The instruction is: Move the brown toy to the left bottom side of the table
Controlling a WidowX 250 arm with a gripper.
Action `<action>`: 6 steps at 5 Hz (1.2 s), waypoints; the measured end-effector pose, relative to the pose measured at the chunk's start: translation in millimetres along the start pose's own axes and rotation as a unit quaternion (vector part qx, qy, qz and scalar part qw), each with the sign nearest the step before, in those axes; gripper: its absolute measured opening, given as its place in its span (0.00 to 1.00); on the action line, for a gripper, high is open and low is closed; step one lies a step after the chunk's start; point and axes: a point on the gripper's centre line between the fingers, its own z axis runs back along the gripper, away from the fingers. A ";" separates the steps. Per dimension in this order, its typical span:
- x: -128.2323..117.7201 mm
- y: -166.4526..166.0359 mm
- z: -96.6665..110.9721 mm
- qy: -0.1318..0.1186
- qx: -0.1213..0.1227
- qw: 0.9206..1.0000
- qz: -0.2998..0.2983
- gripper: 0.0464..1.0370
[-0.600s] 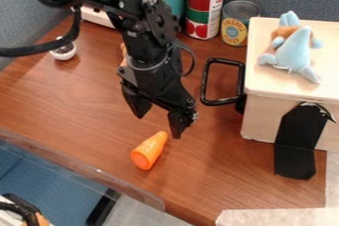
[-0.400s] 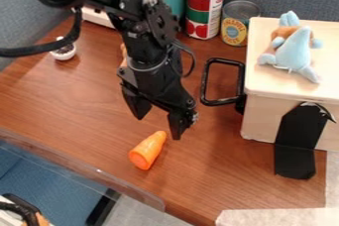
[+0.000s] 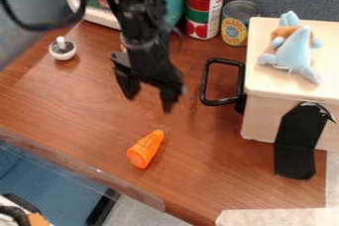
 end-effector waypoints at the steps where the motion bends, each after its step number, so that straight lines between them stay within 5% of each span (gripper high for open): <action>1: 29.9 34.3 -5.2 -0.007 0.015 0.999 0.044 0.96; 2: 54.1 62.9 -8.0 -0.019 0.042 0.997 0.060 0.96; 4: 99.6 103.6 -31.4 -0.030 0.055 0.993 0.101 0.96; 6: 107.7 99.2 -78.5 0.009 0.057 0.993 0.106 0.91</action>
